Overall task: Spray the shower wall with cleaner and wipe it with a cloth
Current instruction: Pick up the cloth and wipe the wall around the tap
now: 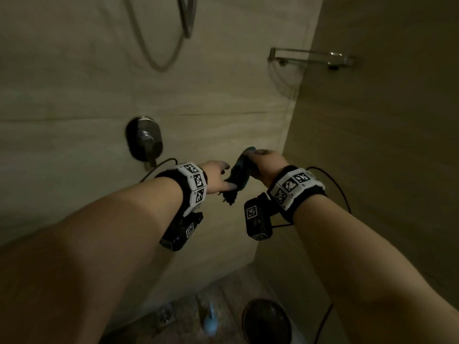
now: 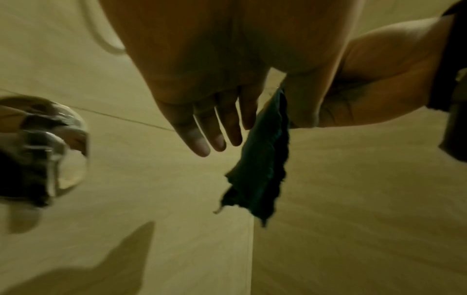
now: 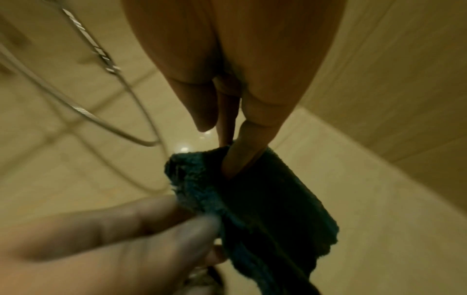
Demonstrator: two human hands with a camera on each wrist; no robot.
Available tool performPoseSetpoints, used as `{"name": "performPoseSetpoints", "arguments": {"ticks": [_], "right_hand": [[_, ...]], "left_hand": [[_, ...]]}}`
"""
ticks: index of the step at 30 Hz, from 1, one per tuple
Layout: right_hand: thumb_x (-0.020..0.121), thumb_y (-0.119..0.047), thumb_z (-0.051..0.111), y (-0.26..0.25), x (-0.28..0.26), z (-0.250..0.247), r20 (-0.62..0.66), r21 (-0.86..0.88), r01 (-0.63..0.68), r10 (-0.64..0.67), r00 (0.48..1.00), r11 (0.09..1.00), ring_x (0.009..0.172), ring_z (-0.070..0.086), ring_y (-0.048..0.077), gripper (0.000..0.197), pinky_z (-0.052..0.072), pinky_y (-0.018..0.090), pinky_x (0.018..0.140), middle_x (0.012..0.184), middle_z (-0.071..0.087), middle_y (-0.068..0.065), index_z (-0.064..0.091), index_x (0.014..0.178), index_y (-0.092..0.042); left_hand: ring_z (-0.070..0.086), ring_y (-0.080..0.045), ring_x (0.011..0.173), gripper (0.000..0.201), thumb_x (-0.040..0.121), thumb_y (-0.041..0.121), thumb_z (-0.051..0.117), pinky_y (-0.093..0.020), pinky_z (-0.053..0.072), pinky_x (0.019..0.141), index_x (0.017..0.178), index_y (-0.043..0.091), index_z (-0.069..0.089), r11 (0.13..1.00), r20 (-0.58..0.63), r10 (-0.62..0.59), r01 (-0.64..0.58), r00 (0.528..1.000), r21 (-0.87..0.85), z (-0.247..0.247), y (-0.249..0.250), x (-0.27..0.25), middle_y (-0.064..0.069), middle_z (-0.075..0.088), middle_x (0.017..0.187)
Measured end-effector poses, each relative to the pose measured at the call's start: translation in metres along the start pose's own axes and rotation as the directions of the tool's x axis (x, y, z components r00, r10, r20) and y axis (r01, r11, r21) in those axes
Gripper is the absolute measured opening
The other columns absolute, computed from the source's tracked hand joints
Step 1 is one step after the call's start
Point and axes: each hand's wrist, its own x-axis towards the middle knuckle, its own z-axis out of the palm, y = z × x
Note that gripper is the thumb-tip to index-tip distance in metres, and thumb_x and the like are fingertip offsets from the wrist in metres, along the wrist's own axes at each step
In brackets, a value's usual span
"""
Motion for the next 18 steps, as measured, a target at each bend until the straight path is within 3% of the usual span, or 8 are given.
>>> {"name": "performPoseSetpoints", "arguments": {"ticks": [2, 4, 5, 8, 10, 12, 15, 18], "right_hand": [[0.096, -0.013, 0.052, -0.016, -0.006, 0.017, 0.068, 0.113, -0.003, -0.004, 0.998, 0.994, 0.097, 0.060, 0.030, 0.013, 0.049, 0.043, 0.098, 0.084, 0.060, 0.010, 0.062, 0.091, -0.006], [0.097, -0.009, 0.049, -0.031, -0.013, 0.034, 0.125, 0.199, 0.008, -0.033, 0.992, 0.980, 0.080, 0.058, 0.022, 0.020, 0.052, 0.034, 0.083, 0.080, 0.055, 0.007, 0.056, 0.079, -0.010], [0.098, -0.007, 0.047, -0.037, -0.016, 0.041, 0.153, 0.232, 0.016, -0.053, 0.987, 0.973, 0.077, 0.057, 0.019, 0.019, 0.052, 0.032, 0.081, 0.080, 0.055, 0.007, 0.057, 0.082, -0.008], [0.098, -0.001, 0.043, -0.052, -0.024, 0.061, 0.225, 0.324, 0.031, -0.109, 0.968, 0.946, 0.082, 0.055, 0.020, 0.018, 0.048, 0.036, 0.093, 0.083, 0.052, 0.008, 0.061, 0.098, 0.000], [0.097, 0.005, 0.039, -0.061, -0.029, 0.072, 0.263, 0.363, 0.039, -0.142, 0.954, 0.931, 0.078, 0.053, 0.018, 0.029, 0.045, 0.036, 0.095, 0.083, 0.051, 0.010, 0.054, 0.122, 0.009], [0.096, 0.011, 0.037, -0.067, -0.032, 0.082, 0.310, 0.363, 0.056, -0.177, 0.934, 0.930, 0.077, 0.054, 0.018, 0.035, 0.044, 0.036, 0.096, 0.088, 0.053, 0.012, 0.047, 0.130, 0.011], [0.093, 0.013, 0.042, -0.071, -0.035, 0.100, 0.362, 0.235, 0.164, -0.242, 0.900, 0.958, 0.094, 0.055, 0.024, 0.039, 0.047, 0.032, 0.094, 0.107, 0.053, 0.014, 0.046, 0.132, 0.007], [0.092, 0.007, 0.049, -0.067, -0.034, 0.121, 0.393, 0.009, 0.357, -0.332, 0.858, 0.934, 0.101, 0.055, 0.025, 0.037, 0.052, 0.030, 0.085, 0.094, 0.057, 0.000, 0.051, 0.128, 0.001]], "left_hand": [[0.052, -0.028, 0.122, 0.060, 0.090, 0.042, 0.056, -0.037, 0.045, 0.100, 0.140, 0.014, 0.038, 0.999, -0.078, -0.011, 0.007, 0.997, -0.049, -0.014, -0.007, -0.016, -0.009, 0.050, 0.138], [0.055, -0.029, 0.116, 0.047, 0.094, 0.035, 0.051, -0.034, 0.046, 0.095, 0.136, 0.014, 0.044, 0.997, -0.159, -0.036, 0.025, 0.987, -0.070, -0.027, -0.016, -0.030, -0.011, 0.057, 0.130], [0.056, -0.029, 0.115, 0.043, 0.096, 0.032, 0.048, -0.034, 0.045, 0.093, 0.135, 0.014, 0.045, 0.996, -0.189, -0.051, 0.037, 0.981, -0.076, -0.034, -0.022, -0.036, -0.012, 0.058, 0.128], [0.052, -0.029, 0.120, 0.038, 0.100, 0.023, 0.040, -0.032, 0.041, 0.097, 0.136, 0.013, 0.046, 0.991, -0.253, -0.109, 0.085, 0.961, -0.104, -0.055, -0.040, -0.055, -0.013, 0.056, 0.132], [0.050, -0.029, 0.122, 0.036, 0.101, 0.019, 0.039, -0.029, 0.040, 0.098, 0.135, 0.011, 0.048, 0.985, -0.293, -0.147, 0.111, 0.945, -0.135, -0.066, -0.052, -0.065, -0.013, 0.054, 0.134], [0.051, -0.030, 0.121, 0.035, 0.101, 0.017, 0.038, -0.030, 0.041, 0.097, 0.133, 0.010, 0.050, 0.975, -0.346, -0.177, 0.118, 0.921, -0.187, -0.076, -0.063, -0.076, -0.014, 0.055, 0.133], [0.054, -0.032, 0.116, 0.034, 0.101, 0.014, 0.036, -0.031, 0.044, 0.091, 0.130, 0.008, 0.051, 0.951, -0.426, -0.224, 0.100, 0.876, -0.293, -0.088, -0.080, -0.092, -0.017, 0.057, 0.129], [0.055, -0.032, 0.115, 0.032, 0.101, 0.013, 0.036, -0.029, 0.043, 0.088, 0.128, 0.006, 0.052, 0.925, -0.440, -0.248, 0.075, 0.863, -0.373, -0.098, -0.095, -0.106, -0.018, 0.059, 0.126]]}}
